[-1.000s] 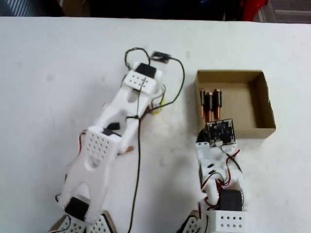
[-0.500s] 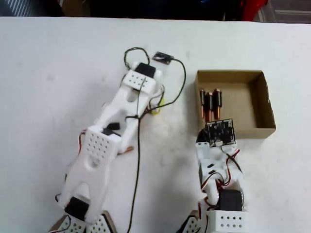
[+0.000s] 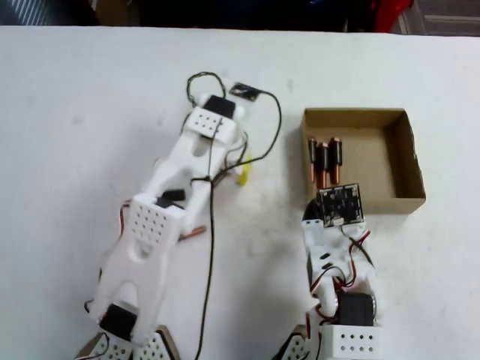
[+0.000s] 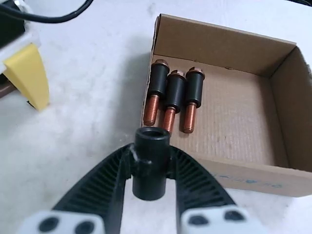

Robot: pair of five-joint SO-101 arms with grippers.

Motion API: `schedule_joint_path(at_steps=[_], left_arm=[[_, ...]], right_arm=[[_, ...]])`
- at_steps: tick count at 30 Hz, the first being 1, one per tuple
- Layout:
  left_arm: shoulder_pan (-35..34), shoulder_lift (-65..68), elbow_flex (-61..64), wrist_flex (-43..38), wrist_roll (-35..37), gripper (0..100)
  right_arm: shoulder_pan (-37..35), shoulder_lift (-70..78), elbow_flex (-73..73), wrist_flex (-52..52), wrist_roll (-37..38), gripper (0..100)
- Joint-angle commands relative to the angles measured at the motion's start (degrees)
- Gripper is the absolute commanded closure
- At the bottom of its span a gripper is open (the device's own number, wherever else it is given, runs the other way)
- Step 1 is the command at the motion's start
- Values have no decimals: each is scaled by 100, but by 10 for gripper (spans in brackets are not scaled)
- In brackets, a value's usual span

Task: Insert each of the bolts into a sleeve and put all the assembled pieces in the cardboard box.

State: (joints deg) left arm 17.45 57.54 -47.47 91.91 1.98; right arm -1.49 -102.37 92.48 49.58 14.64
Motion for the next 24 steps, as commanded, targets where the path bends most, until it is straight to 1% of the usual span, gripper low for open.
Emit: schedule_joint_path(at_steps=[1, 7, 10, 12, 17, 18, 24], left_arm=[[119, -40, -9, 167, -510, 729], [22, -4, -9, -97, -580, 729], [-13, 13, 0, -97, -580, 737], [-31, 13, 0, -105, -580, 784], [-40, 13, 0, -325, -589, 942], [-40, 13, 0, -352, -589, 956], [-40, 13, 0, -343, -589, 961]], right_arm=[[40, -92, -220, -127, -9, 981], [40, -92, -220, -127, -9, 981], [40, -92, -220, -127, -9, 981], [40, -92, -220, -127, -9, 981], [40, -92, -220, -127, -9, 981], [40, -92, -220, -127, -9, 981], [40, -92, -220, -127, -9, 981]])
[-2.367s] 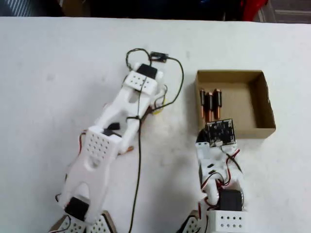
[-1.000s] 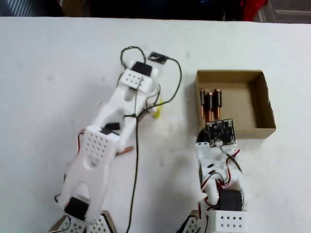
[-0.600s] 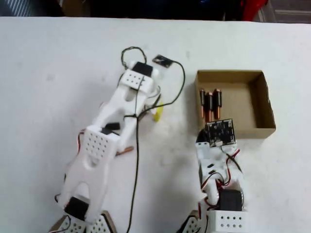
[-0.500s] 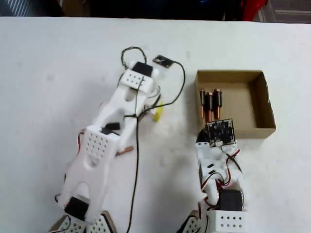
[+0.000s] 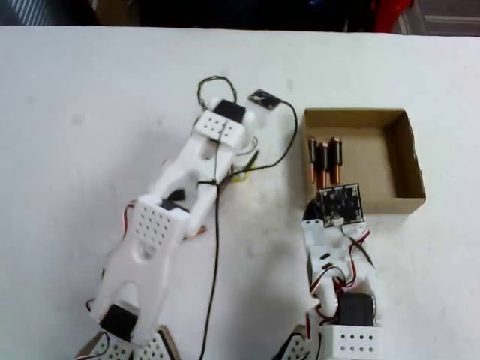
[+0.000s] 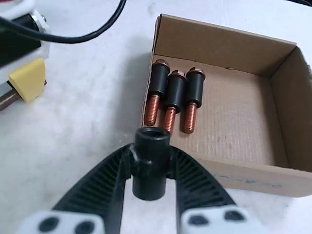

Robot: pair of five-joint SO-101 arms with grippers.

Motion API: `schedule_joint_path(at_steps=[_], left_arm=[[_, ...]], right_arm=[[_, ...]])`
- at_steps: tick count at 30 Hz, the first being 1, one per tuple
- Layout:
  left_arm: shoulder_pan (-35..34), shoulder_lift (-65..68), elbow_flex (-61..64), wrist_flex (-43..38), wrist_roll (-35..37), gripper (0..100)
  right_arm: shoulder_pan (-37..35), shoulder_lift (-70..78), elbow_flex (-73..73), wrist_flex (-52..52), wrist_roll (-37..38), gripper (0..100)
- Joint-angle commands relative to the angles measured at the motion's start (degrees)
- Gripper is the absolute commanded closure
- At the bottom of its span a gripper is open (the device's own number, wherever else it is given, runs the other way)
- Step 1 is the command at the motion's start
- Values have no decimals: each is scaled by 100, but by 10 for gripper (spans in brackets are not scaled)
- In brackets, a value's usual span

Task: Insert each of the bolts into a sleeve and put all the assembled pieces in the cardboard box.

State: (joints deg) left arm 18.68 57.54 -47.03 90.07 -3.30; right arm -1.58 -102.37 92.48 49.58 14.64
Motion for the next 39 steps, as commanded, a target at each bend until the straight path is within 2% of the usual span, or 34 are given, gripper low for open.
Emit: schedule_joint_path(at_steps=[1, 8, 16, 19, 24, 28, 39], left_arm=[[-163, 13, -44, -149, -62, 962], [-110, -48, -114, 35, -62, 980], [-110, -40, -1371, 1204, -9, 980], [-127, -40, -1451, 1231, 0, 980], [-145, -127, -1442, 1248, 0, 980], [-171, -734, -897, 1248, 0, 980], [-409, -3240, 1451, 1108, -9, 980]], right_arm=[[48, -92, -220, -127, -9, 981], [48, -92, -220, -127, -9, 981], [-171, -92, -211, -154, -44, 981], [-453, -92, -141, -171, -9, 981], [-523, -92, 9, -479, -53, 981], [-558, -92, 176, -848, -53, 981], [-1569, -92, -9, -1130, -18, 981]])
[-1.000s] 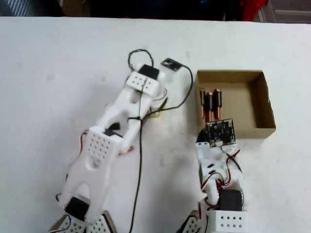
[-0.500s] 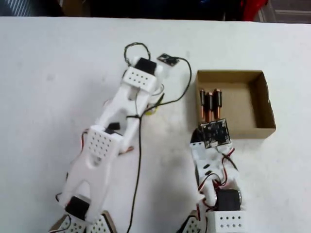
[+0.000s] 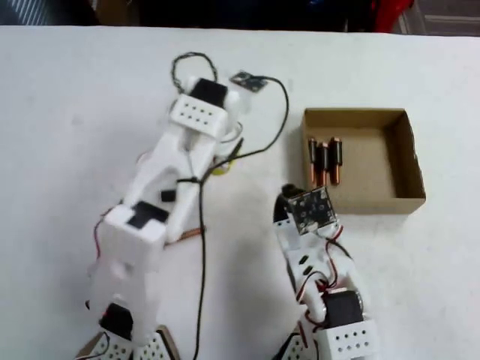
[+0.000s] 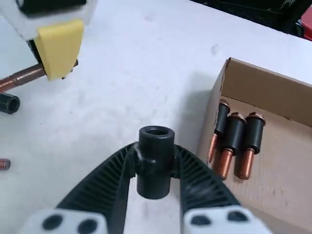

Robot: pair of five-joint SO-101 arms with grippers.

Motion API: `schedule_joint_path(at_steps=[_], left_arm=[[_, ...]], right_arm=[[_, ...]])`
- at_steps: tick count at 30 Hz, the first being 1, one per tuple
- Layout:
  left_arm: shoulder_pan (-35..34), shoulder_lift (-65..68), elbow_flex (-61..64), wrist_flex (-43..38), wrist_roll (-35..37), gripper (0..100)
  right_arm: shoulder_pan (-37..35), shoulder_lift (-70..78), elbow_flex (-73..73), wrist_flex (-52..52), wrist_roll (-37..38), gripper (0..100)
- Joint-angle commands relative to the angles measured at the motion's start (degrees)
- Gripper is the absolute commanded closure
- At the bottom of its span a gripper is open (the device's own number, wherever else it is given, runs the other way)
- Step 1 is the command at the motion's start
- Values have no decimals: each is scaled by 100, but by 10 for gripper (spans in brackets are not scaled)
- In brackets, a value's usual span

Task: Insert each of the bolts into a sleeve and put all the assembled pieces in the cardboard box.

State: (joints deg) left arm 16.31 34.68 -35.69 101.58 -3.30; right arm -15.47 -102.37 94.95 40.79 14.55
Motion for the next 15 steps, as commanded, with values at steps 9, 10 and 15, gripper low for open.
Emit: schedule_joint_path(at_steps=[9, 10, 15], left_arm=[[-857, -2765, 2409, -422, -62, 980], [-927, -3002, 2725, -545, -62, 980], [-1200, -4365, 4440, -1327, -440, 980]], right_arm=[[-901, -92, -1002, -92, -9, 981], [-1024, -92, -1125, -66, -9, 981], [-1402, -101, -1442, -48, 0, 981]])
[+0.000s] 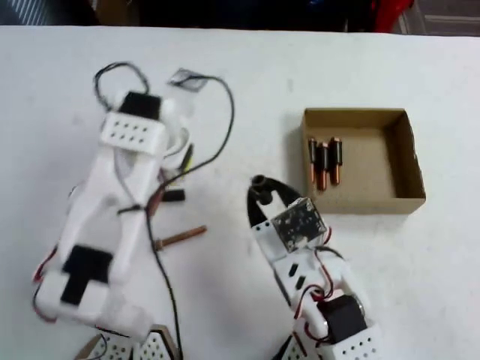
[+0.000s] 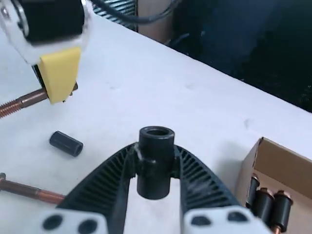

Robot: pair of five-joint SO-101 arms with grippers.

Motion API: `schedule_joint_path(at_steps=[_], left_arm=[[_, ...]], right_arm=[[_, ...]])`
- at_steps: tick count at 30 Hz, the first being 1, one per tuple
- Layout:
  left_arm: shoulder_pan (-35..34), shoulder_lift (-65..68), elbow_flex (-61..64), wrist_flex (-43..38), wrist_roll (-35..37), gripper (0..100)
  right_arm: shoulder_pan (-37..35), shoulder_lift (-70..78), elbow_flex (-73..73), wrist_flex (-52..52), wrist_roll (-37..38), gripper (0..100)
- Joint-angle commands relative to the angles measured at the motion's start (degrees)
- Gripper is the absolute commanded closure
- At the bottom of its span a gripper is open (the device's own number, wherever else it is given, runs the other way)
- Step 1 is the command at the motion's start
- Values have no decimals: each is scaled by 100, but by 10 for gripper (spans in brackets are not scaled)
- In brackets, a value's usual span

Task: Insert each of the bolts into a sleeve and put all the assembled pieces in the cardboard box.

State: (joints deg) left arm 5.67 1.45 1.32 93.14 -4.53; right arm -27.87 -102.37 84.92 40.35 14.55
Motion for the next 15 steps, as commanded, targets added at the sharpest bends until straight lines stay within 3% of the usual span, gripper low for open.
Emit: schedule_joint_path(at_steps=[1, 7, 15], left_arm=[[-189, -1341, 1081, -659, -413, 980], [-374, -2967, 2585, -1635, -492, 979], [-321, -3688, 2884, -1688, -492, 978]], right_arm=[[-171, -101, -510, 4, 0, 981], [-154, -101, -1196, 646, -35, 981], [-171, -110, -1495, 1024, -44, 981]])
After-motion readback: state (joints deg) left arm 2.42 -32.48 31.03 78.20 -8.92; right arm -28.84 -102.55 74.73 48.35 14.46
